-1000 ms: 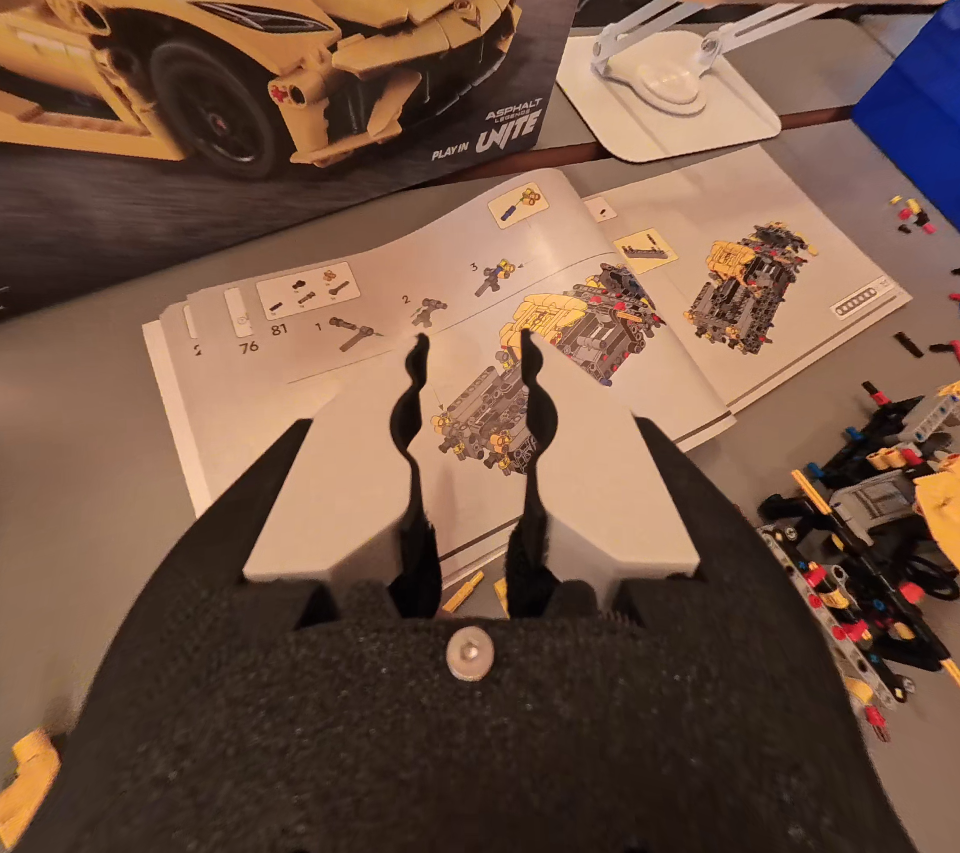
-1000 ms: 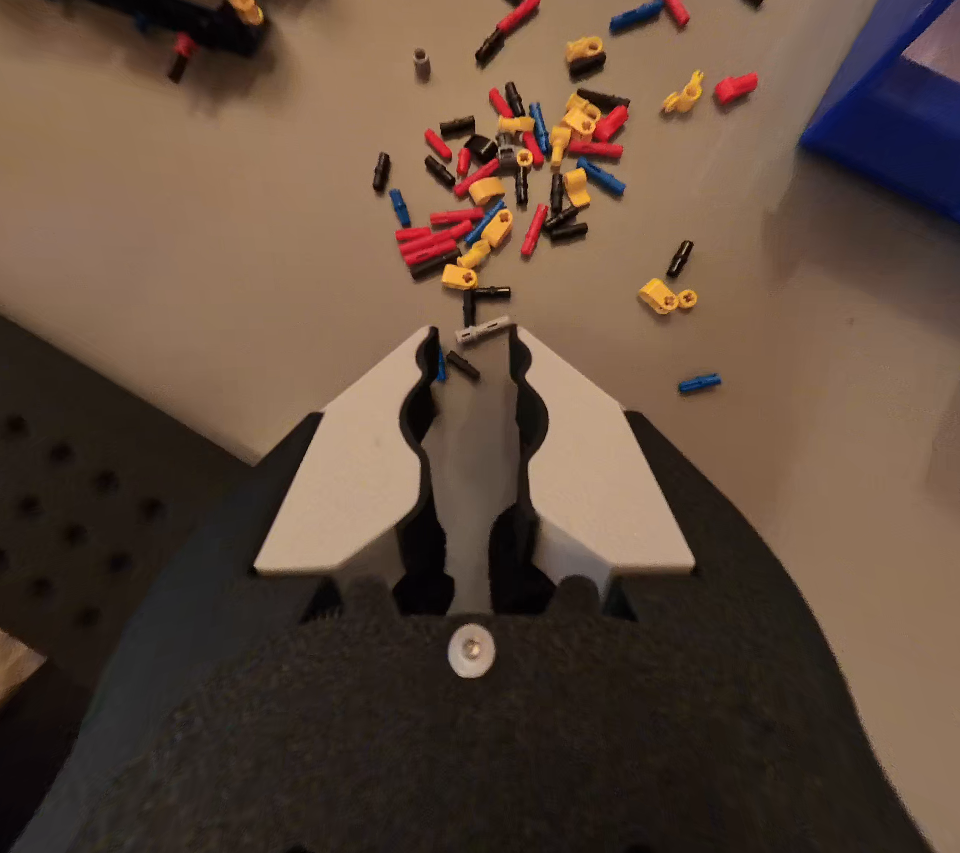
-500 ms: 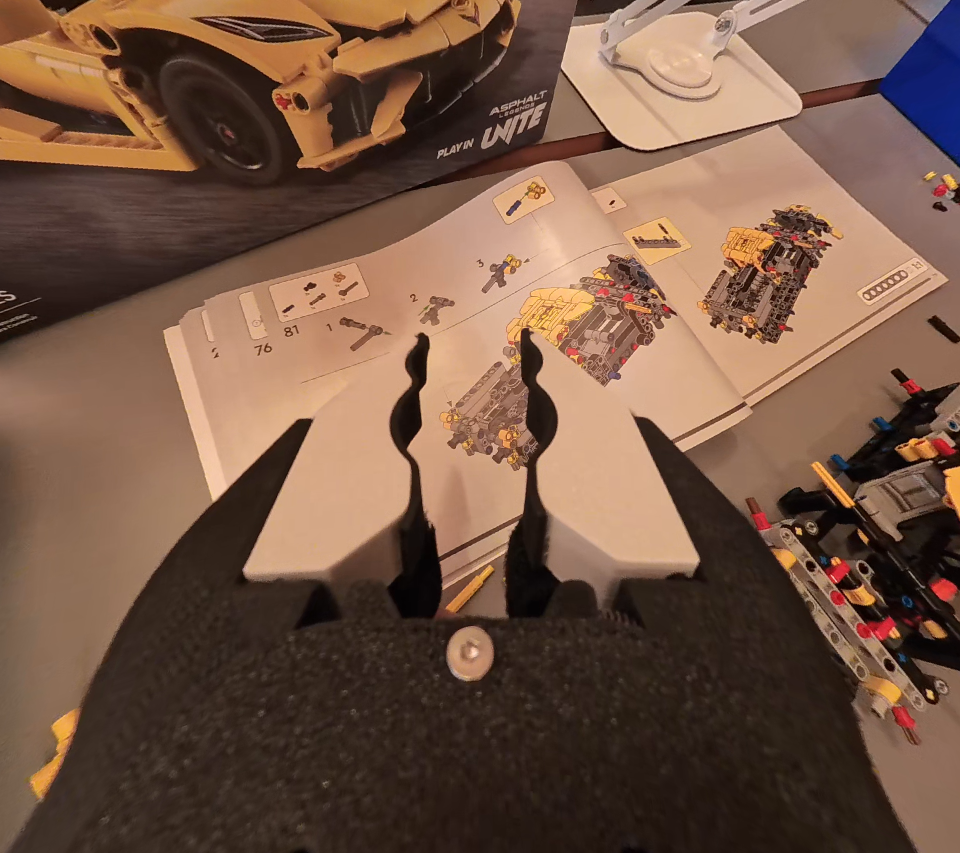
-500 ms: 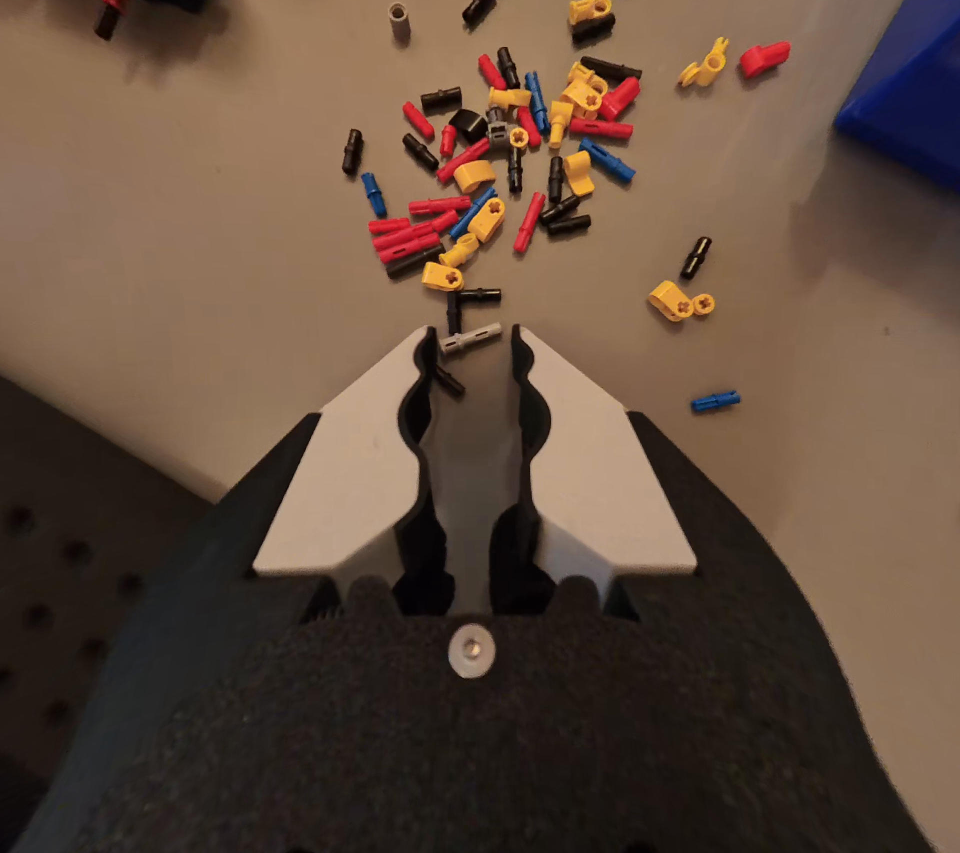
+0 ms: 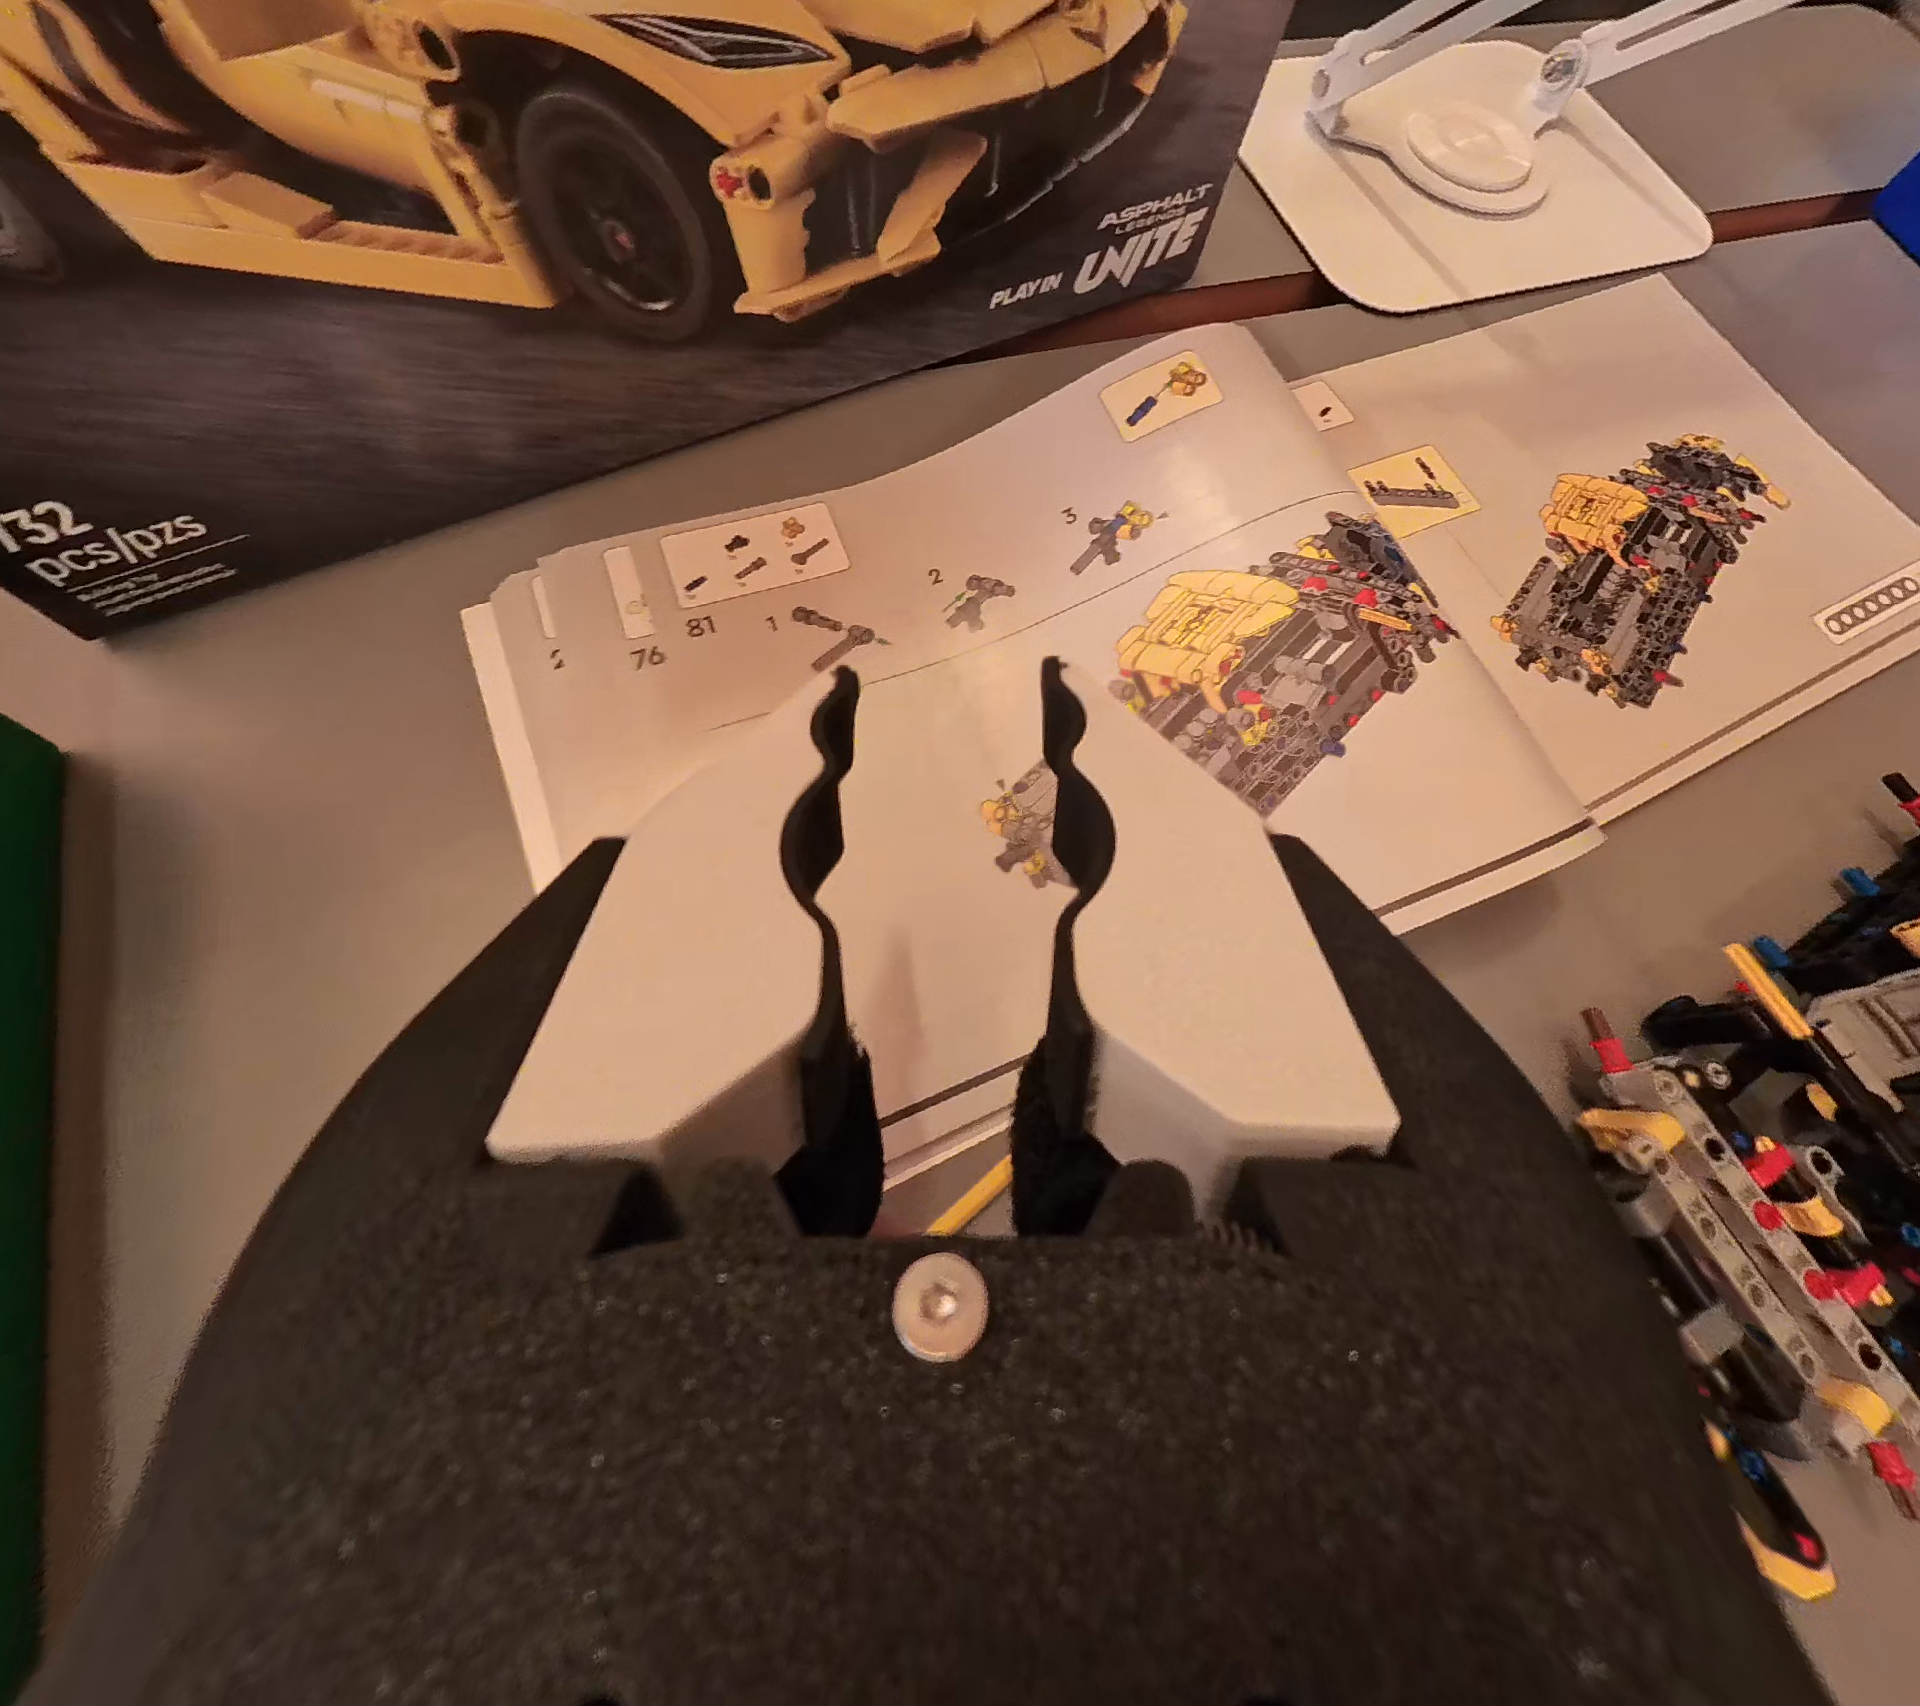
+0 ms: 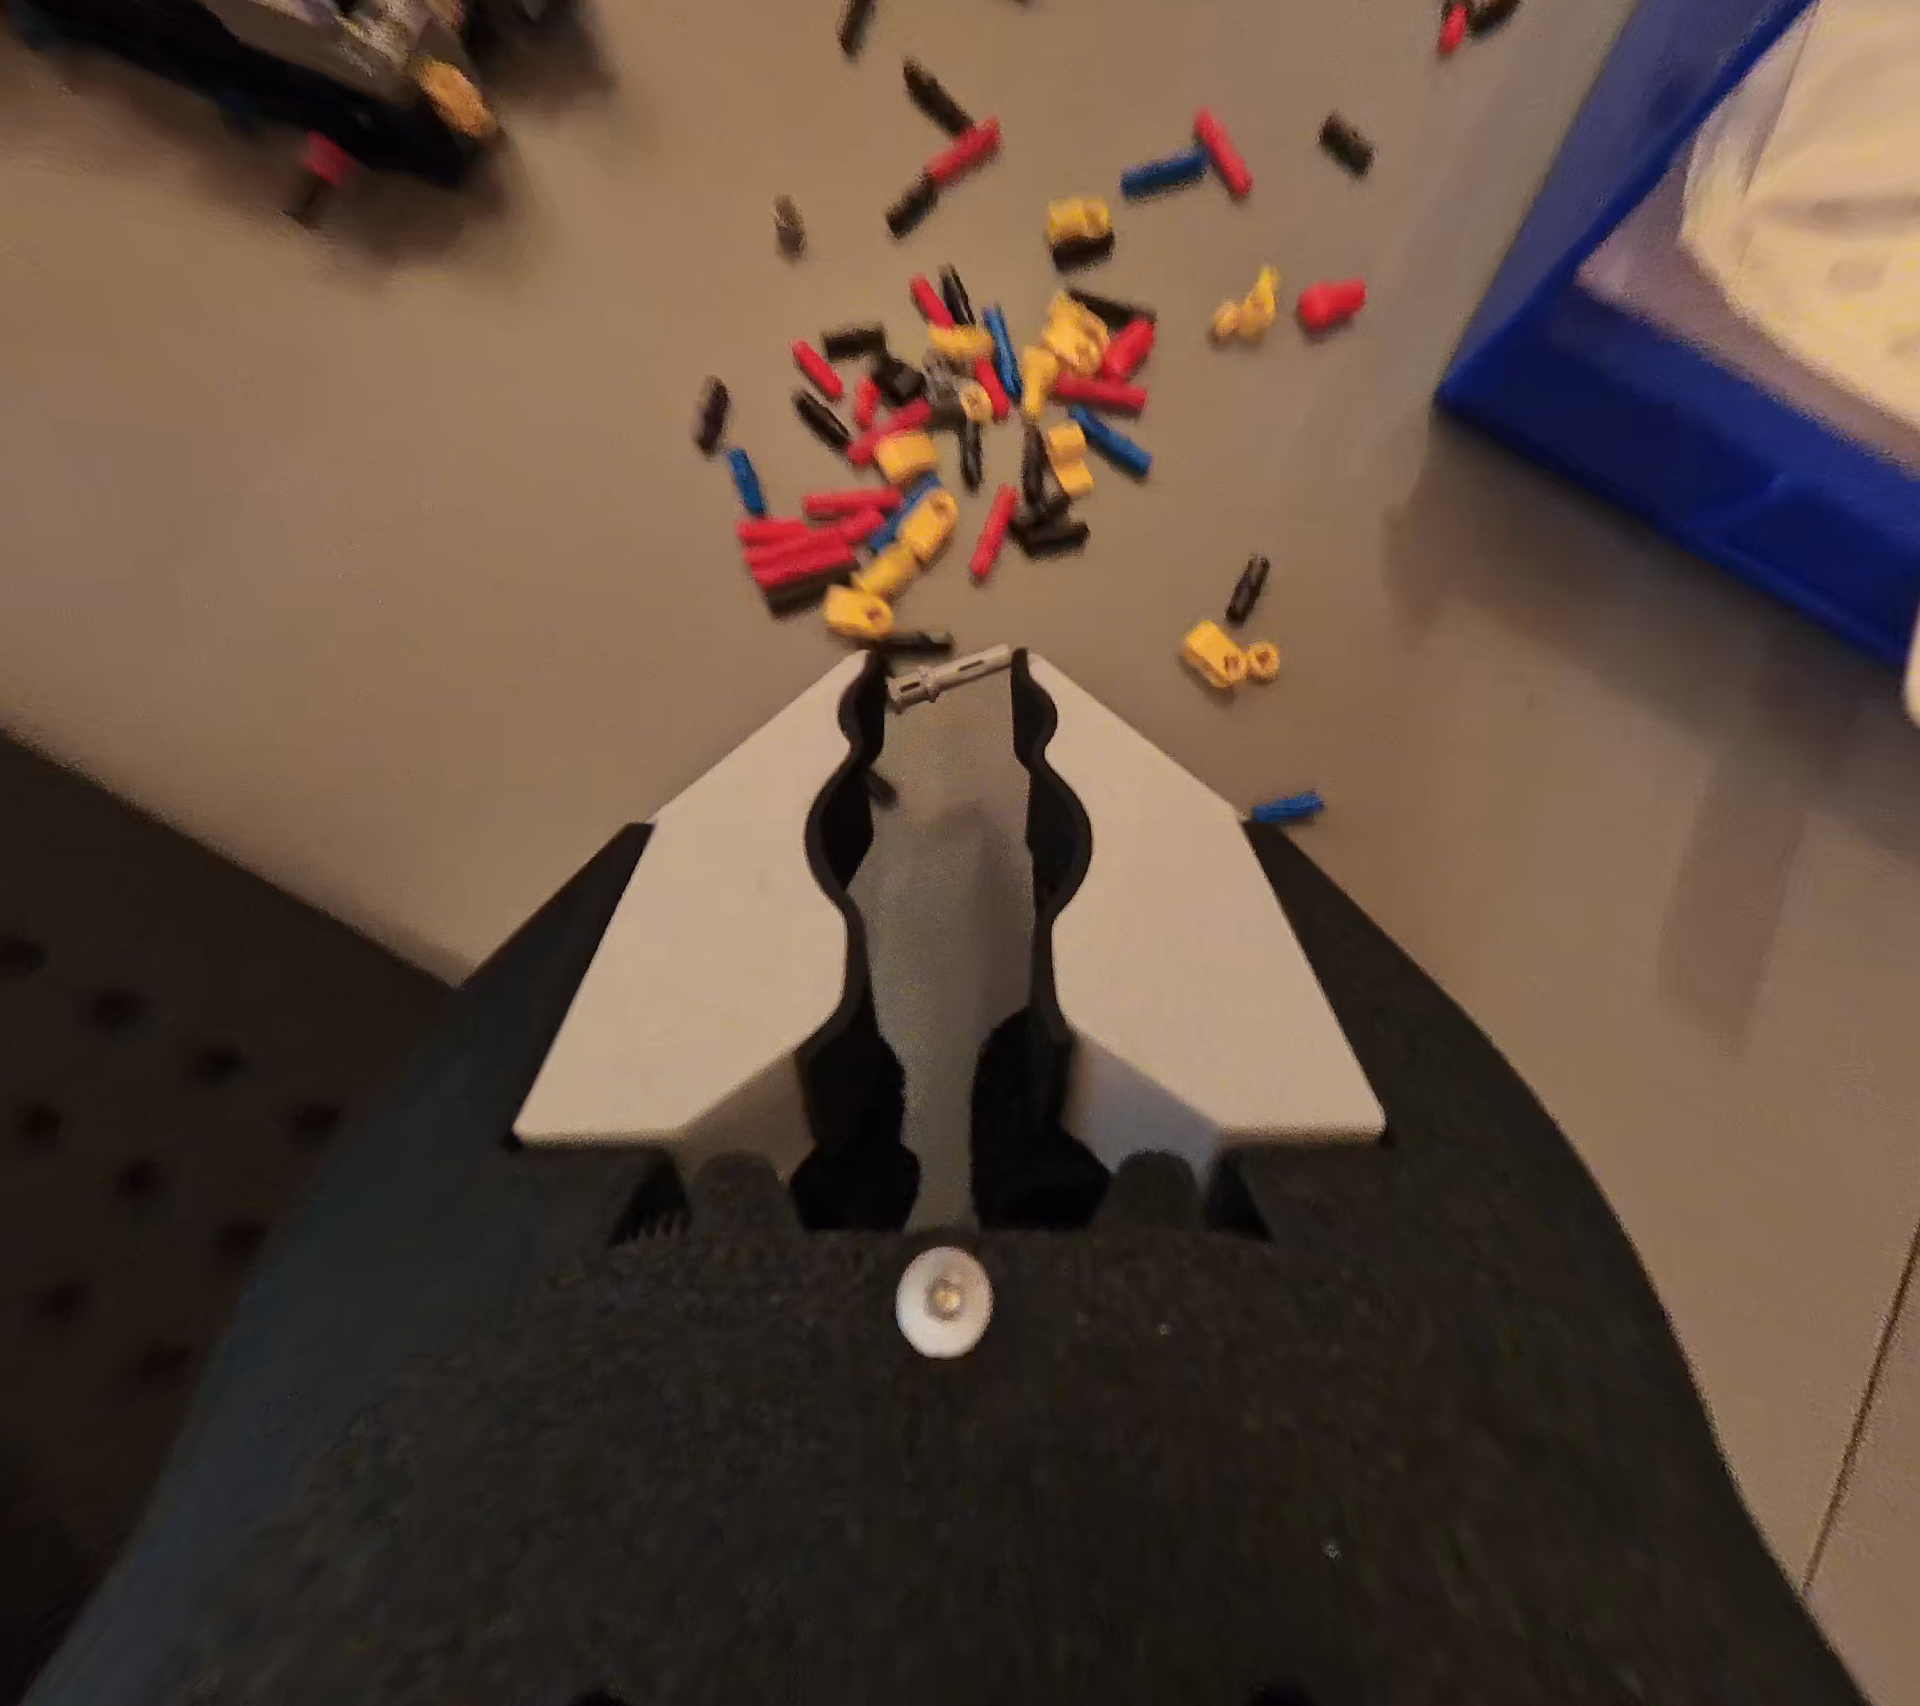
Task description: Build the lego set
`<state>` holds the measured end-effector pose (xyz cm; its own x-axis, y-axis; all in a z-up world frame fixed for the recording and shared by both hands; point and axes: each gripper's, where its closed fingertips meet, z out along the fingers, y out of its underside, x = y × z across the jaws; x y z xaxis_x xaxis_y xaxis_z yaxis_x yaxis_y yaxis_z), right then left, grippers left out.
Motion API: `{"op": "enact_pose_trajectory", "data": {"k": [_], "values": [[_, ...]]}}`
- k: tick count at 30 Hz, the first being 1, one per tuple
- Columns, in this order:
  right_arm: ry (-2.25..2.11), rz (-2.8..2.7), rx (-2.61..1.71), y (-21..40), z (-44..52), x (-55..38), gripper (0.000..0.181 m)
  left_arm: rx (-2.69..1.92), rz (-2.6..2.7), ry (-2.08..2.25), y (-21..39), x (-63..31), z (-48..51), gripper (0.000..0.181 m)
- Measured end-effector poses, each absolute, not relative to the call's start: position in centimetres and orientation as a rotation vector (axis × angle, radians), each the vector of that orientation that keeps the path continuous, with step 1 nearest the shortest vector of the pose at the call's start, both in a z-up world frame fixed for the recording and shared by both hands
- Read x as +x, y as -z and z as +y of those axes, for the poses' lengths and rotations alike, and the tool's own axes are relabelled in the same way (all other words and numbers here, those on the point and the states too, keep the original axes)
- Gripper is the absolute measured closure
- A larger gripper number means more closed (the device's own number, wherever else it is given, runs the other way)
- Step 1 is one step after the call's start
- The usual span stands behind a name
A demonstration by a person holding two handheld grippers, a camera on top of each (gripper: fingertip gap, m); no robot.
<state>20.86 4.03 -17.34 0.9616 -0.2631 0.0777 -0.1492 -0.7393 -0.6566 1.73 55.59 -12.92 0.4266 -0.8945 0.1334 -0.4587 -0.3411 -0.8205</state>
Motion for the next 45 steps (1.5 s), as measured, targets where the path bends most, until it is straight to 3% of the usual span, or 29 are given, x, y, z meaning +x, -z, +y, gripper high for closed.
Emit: {"op": "enact_pose_trajectory", "data": {"k": [6,14,26,28,31,38,45], "values": [[-0.063,-0.048,-2.226,12.7,12.4,11.7,0.158,-2.052,1.124,0.749,15.4,1.0,56.9,0.145],[-0.229,-0.328,-2.431,19.2,18.5,1.2,0.158,-2.037,1.159,0.679,15.8,0.8,57.1,0.145],[-0.114,-0.333,-2.494,21.4,18.2,2.5,0.158,-2.042,1.18,0.714,16.1,1.4,56.4,0.145],[-0.141,-0.312,-2.468,21.1,18.2,2.4,0.145,-2.041,1.183,0.714,16.1,1.4,56.3,0.145],[-0.192,-0.208,-2.374,18.5,17.2,4.7,0.143,-2.043,1.178,0.724,16.0,1.4,56.3,0.145],[0.32,0.464,-2.461,18.0,2.0,25.9,0.151,-2.034,1.177,0.722,15.7,1.3,56.4,0.145],[0.277,0.456,-2.441,20.9,-0.8,27.9,0.149,-2.032,1.174,0.707,15.6,1.1,56.6,0.145]]}}
